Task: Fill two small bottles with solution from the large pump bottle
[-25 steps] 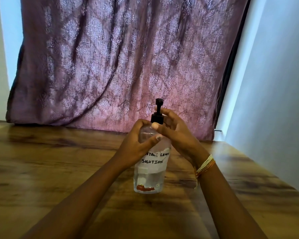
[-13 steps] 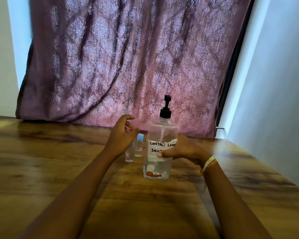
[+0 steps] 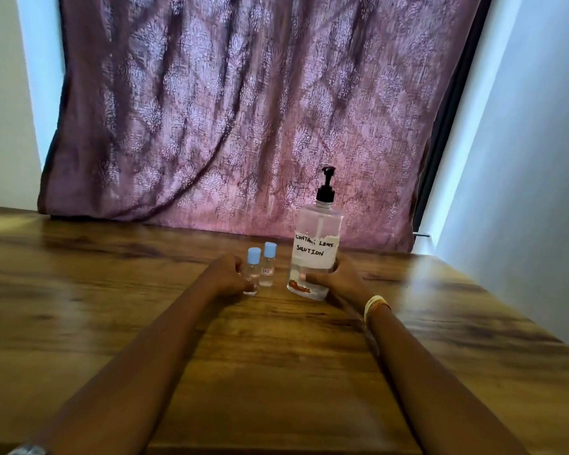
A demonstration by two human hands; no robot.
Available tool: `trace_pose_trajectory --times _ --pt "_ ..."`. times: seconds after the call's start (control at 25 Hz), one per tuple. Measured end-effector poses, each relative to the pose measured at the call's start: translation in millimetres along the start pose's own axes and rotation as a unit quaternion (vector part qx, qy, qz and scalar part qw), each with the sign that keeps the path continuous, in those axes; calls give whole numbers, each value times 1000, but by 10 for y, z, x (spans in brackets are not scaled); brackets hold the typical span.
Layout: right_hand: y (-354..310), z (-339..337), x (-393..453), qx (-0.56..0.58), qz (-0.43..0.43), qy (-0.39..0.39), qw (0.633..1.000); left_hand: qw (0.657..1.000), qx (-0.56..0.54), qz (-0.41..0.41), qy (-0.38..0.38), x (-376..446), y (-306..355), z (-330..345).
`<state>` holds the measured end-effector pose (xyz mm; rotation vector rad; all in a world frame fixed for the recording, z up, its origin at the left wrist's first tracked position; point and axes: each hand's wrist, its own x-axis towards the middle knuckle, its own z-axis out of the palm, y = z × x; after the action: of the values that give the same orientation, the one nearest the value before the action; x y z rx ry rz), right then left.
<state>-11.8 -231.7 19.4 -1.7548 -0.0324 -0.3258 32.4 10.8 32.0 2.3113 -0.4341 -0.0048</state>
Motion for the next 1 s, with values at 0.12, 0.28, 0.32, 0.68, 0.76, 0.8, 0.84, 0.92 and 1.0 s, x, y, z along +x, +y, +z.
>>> trace_pose_trajectory --times 0.12,0.28,0.32,0.68,0.76,0.8,0.84,0.92,1.0 --pt "16 25 20 -23 0 23 999 991 -101 -20 88 21 -106 131" --pt "72 66 46 -48 -12 16 999 984 -121 -7 133 67 -187 204" --pt "83 68 54 -49 -15 12 999 984 -114 -3 134 72 -191 205" --pt "67 110 -98 -194 22 30 980 990 -58 7 125 -92 -180 173" --pt "72 109 -144 -201 28 37 979 992 -45 6 119 -155 -160 160" --pt "79 105 -158 -198 29 43 979 992 -40 9 118 -178 -154 156" --pt "75 104 -182 -195 35 48 979 992 -37 8 118 -205 -146 152" --pt "75 106 -238 -188 43 47 980 992 -35 9 117 -246 -153 168" --pt "56 108 -279 -187 52 49 980 993 -38 11 114 -260 -145 183"
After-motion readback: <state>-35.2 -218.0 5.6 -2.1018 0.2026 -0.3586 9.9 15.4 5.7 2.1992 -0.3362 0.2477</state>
